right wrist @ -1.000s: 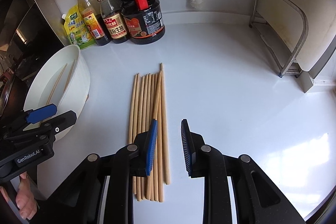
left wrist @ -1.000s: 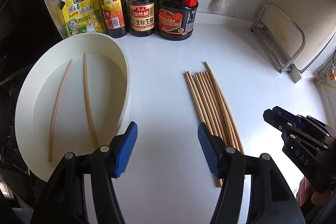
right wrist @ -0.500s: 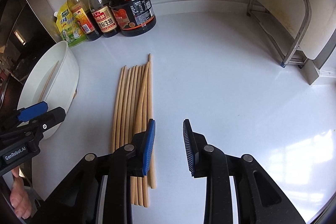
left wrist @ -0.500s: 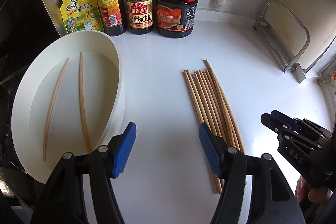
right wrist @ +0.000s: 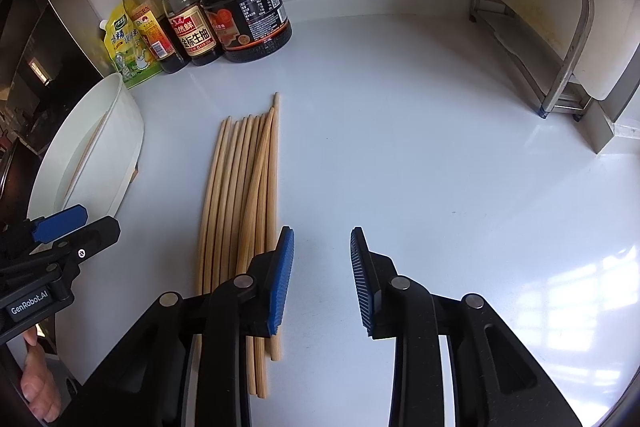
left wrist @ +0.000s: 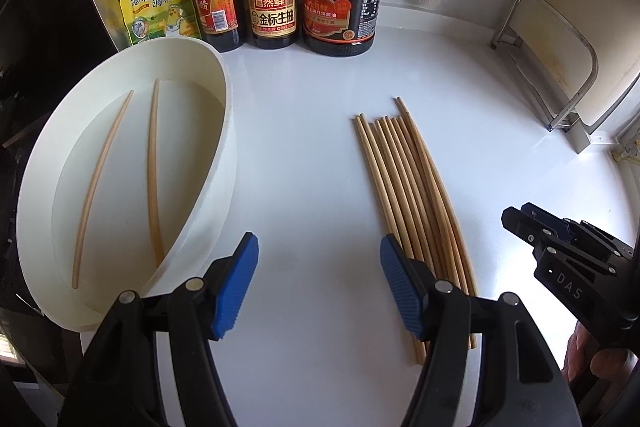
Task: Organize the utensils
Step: 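Lower the right tool onto a single chopstick and close on it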
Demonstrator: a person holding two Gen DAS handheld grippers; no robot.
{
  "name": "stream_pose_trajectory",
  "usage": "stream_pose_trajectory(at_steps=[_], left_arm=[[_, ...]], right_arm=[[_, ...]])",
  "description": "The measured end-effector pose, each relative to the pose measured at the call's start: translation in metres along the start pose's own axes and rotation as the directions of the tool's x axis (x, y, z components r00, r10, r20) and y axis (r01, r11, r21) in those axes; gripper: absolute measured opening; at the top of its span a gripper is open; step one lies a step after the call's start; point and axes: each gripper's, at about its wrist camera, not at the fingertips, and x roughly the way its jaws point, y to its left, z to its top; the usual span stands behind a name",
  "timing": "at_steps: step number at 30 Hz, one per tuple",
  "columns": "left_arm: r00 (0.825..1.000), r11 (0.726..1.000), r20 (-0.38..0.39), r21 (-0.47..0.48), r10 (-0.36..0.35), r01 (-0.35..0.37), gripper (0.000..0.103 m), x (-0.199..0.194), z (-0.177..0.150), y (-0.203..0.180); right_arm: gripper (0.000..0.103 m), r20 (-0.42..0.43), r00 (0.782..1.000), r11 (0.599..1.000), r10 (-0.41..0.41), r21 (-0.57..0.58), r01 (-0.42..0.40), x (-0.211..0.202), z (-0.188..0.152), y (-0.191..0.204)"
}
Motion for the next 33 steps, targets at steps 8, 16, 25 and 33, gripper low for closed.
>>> stream_pose_trajectory(at_steps=[8, 16, 25, 33], left_arm=[[1.0, 1.0, -0.008, -0.01, 0.012, -0.013, 0.064, 0.004, -0.005, -0.003], [1.0, 1.0, 0.003, -0.027, 0.009, -0.008, 0.068, 0.008, -0.008, -0.008], [1.0, 0.998, 0.003, -0.065, 0.013, -0.012, 0.076, 0.017, -0.014, -0.003], [0.998, 0.996, 0.065, -0.088, 0.023, -0.018, 0.077, 0.017, -0.018, -0.001]], right_arm=[[0.029, -0.008, 1.0, 1.0, 0.017, -0.004, -0.017, 0.005, -0.006, -0.006], [0.035, -0.014, 1.0, 0.999, 0.024, -0.026, -0.025, 0.012, -0.01, -0.005], [0.041, -0.014, 0.999, 0.996, 0.042, -0.073, -0.043, 0.023, -0.006, 0.004], [0.041, 0.009, 0.999, 0.992, 0.051, -0.118, -0.049, 0.032, -0.004, 0.011]])
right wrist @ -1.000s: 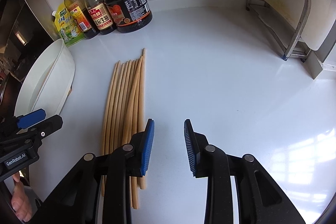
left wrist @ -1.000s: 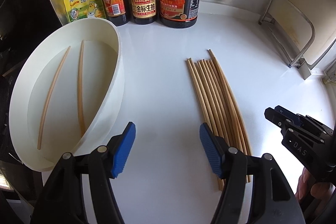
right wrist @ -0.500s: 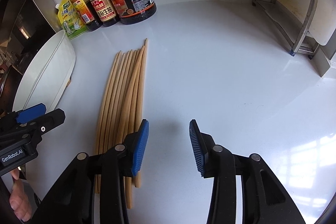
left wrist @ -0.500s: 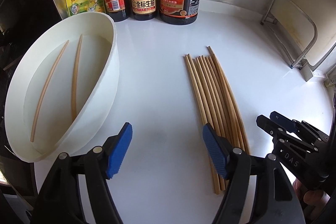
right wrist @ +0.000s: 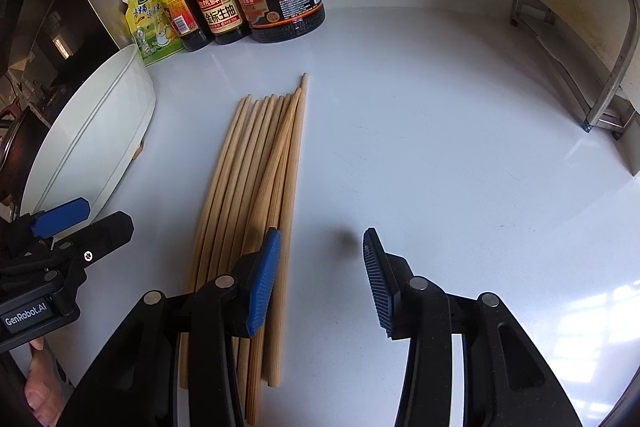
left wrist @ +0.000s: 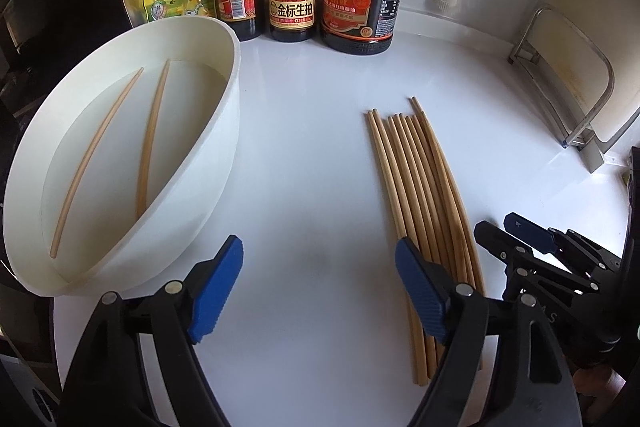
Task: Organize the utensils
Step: 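Lower the right tool onto a single chopstick and close on it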
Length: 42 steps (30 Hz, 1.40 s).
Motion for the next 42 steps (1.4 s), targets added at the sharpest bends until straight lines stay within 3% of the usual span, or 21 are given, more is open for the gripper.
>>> stream_pose_trajectory(at_steps=[19, 33, 42], left_arm=[[1.0, 1.0, 0.002, -0.015, -0.022, 0.022, 0.077, 0.007, -0.006, -0.004], [0.999, 1.0, -0.038, 0.014, -0.017, 0.017, 0.078, 0.024, -0.013, -0.024], [0.997, 1.0, -0.073, 0.029, 0.011, -0.009, 0.079, 0.037, -0.016, -0.026]], right_arm=[[0.041, 0.01, 0.999, 0.996, -0.043, -0.081, 0.044, 0.0, -0.008, 0.008], [0.041, 0.024, 0.997, 0.997, -0.076, -0.028, 0.076, -0.006, -0.012, -0.029], [0.041, 0.039, 0.998, 0.998, -0.052, -0.032, 0.054, -0.005, -0.012, -0.028]])
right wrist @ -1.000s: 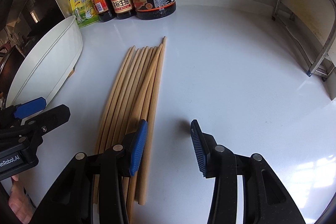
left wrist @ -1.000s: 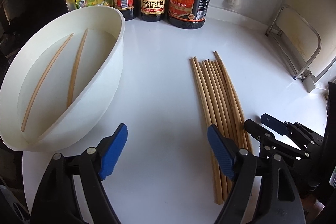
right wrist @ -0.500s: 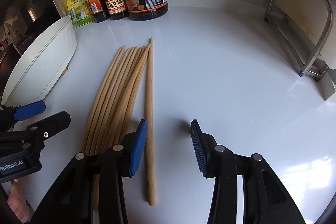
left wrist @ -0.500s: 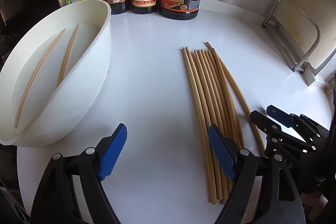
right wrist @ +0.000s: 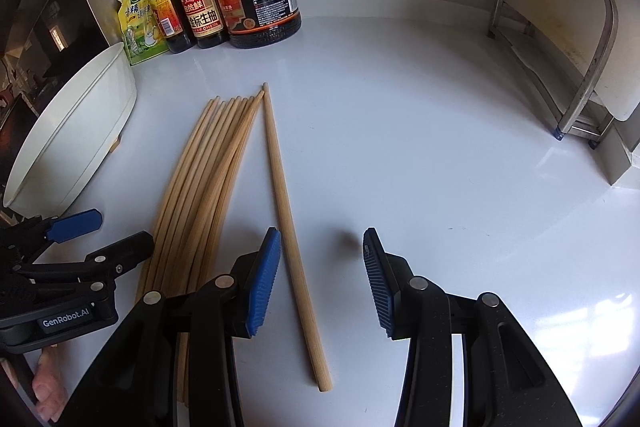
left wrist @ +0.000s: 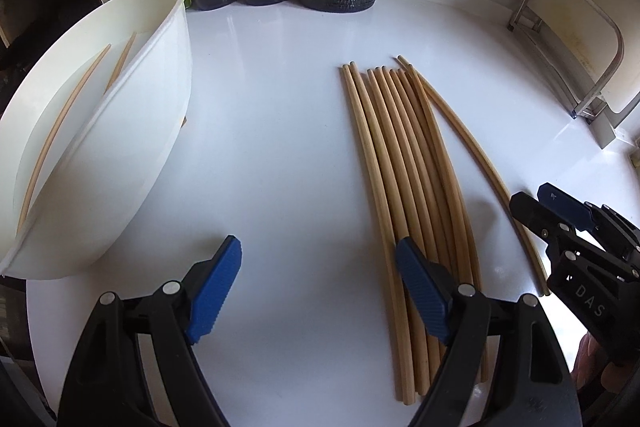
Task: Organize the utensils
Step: 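Lower the right tool onto a single chopstick and close on it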
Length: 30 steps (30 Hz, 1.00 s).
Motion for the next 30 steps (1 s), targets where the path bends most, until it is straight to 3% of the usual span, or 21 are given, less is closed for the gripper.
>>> stream_pose_trajectory(at_steps=[12, 18, 20, 22, 23, 24, 26, 30], left_arm=[[1.0, 1.0, -0.008, -0.011, 0.024, -0.024, 0.079, 0.005, 0.003, 0.001], [1.0, 1.0, 0.002, -0.007, 0.018, -0.018, 0.067, 0.004, 0.007, -0.001], [1.0, 1.0, 0.004, -0.001, 0.013, -0.013, 0.061, 0.006, 0.01, -0.002], [1.0, 1.0, 0.01, 0.01, 0.005, -0.006, 0.047, 0.005, 0.011, -0.005], [1.0, 1.0, 0.012, 0.015, 0.0, 0.0, 0.038, 0.005, 0.012, -0.006], [1.0, 1.0, 0.014, 0.021, -0.007, 0.007, 0.033, 0.005, 0.013, -0.008], [1.0, 0.999, 0.01, 0.029, -0.029, 0.029, 0.007, 0.004, 0.014, -0.01], [0.998, 0.997, -0.003, 0.015, -0.07, 0.07, 0.007, 0.004, 0.014, -0.009]], right_arm=[[0.041, 0.008, 1.0, 0.998, -0.025, -0.054, 0.026, 0.008, 0.004, 0.008], [0.037, 0.025, 0.999, 0.99, -0.044, -0.136, 0.047, 0.013, 0.008, 0.02], [0.031, 0.025, 0.999, 0.988, -0.037, -0.151, 0.04, 0.013, 0.008, 0.023], [0.021, 0.02, 0.999, 0.985, -0.025, -0.172, 0.028, 0.013, 0.008, 0.026], [0.009, 0.017, 1.0, 0.982, -0.025, -0.185, 0.028, 0.013, 0.007, 0.029], [0.007, 0.014, 0.999, 0.98, -0.029, -0.196, 0.032, 0.013, 0.007, 0.031], [0.007, 0.01, 1.0, 0.98, -0.019, -0.2, 0.02, 0.014, 0.007, 0.033], [0.006, -0.002, 1.0, 0.987, 0.016, -0.158, -0.016, 0.013, 0.006, 0.028]])
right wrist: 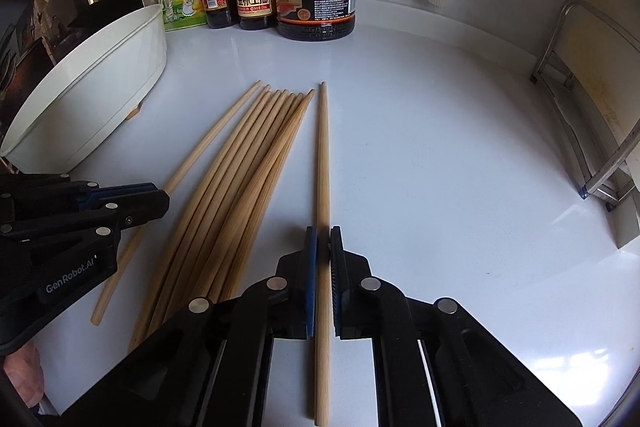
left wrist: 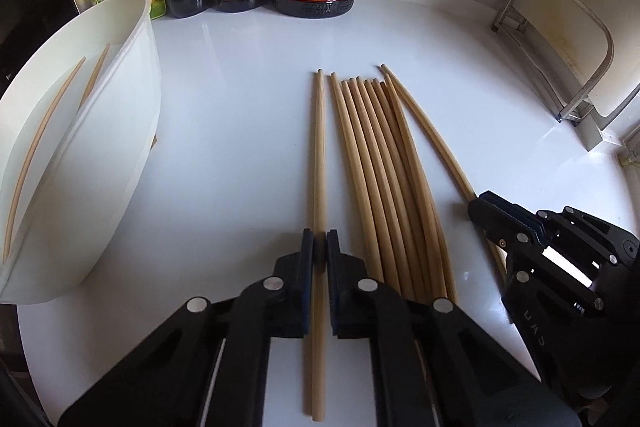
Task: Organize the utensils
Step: 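Lower the right tool onto a single chopstick and close on it, then carry the chopstick in the right tool into the white basin and release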
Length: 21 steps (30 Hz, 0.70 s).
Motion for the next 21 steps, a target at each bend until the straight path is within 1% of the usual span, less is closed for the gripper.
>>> stream_pose_trajectory(at_steps=[3, 8, 13, 16, 21], left_arm=[[1.0, 1.0, -0.001, 0.004, -0.01, 0.01, 0.007, -0.003, 0.001, 0.001], [0.999, 0.999, -0.004, 0.018, -0.039, 0.039, 0.007, -0.014, 0.003, 0.003], [0.999, 0.997, -0.014, 0.062, -0.042, 0.043, 0.007, -0.029, 0.006, 0.007], [0.999, 0.996, 0.001, 0.084, -0.043, 0.043, 0.007, -0.043, 0.012, 0.012], [0.997, 0.991, 0.034, 0.118, -0.07, 0.066, 0.007, -0.072, 0.022, 0.022]], right_arm=[[0.006, -0.002, 1.0, 0.998, 0.022, 0.063, -0.022, -0.005, 0.0, -0.007], [0.006, -0.006, 1.0, 0.993, 0.018, 0.119, -0.017, -0.021, 0.0, -0.009], [0.006, 0.011, 1.0, 0.982, 0.028, 0.186, -0.03, -0.041, 0.005, -0.006], [0.006, 0.032, 0.999, 0.977, 0.026, 0.211, -0.032, -0.055, 0.011, 0.0], [0.006, 0.071, 0.997, 0.973, 0.011, 0.229, -0.027, -0.08, 0.025, 0.016]])
